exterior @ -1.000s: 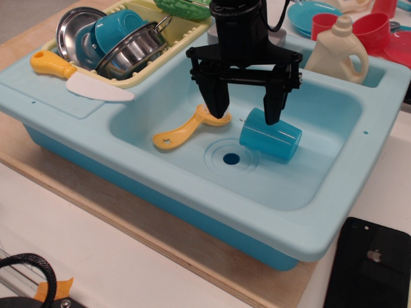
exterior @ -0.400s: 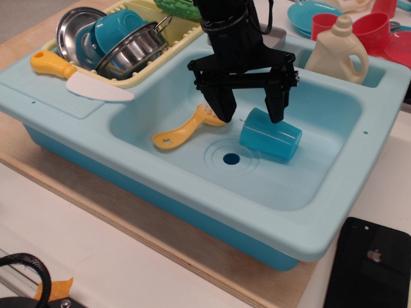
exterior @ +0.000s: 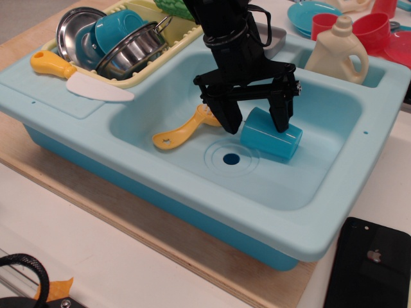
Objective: Flip cup upright
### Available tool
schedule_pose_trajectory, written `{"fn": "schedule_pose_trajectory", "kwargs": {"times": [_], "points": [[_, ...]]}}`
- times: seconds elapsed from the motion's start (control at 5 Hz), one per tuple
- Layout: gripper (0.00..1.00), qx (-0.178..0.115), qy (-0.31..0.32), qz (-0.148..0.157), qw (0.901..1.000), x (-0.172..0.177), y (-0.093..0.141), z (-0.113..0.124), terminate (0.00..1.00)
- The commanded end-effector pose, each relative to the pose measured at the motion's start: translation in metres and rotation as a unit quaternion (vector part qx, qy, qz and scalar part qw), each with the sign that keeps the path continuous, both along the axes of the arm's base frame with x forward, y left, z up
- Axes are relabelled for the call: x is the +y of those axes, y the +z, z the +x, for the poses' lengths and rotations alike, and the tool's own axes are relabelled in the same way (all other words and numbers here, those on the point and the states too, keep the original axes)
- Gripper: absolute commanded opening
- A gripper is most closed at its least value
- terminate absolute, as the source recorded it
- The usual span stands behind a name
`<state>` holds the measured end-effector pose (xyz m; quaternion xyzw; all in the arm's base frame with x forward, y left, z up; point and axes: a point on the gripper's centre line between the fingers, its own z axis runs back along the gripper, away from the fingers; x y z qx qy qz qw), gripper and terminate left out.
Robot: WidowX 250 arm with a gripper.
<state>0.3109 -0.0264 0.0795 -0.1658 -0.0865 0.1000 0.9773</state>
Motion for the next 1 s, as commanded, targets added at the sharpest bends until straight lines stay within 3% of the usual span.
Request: {"fn": "schedule_pose_trajectory", "kwargs": {"times": [0.0,0.4,0.6,0.8], "points": [[0.00,-0.033,0.005,-0.009,0.9994,-0.002,0.003,0.013,0.00],[0.00,-0.032,0.004,0.005,0.9995,-0.014,0.015,0.015,0.00],[0.00,-0.009,-0.003,0.033,0.9994,-0.015,0.023,0.011,0.00],[0.00,0.015,-0.010,0.084,0.9963,-0.014,0.030,0.006,0.00]]}}
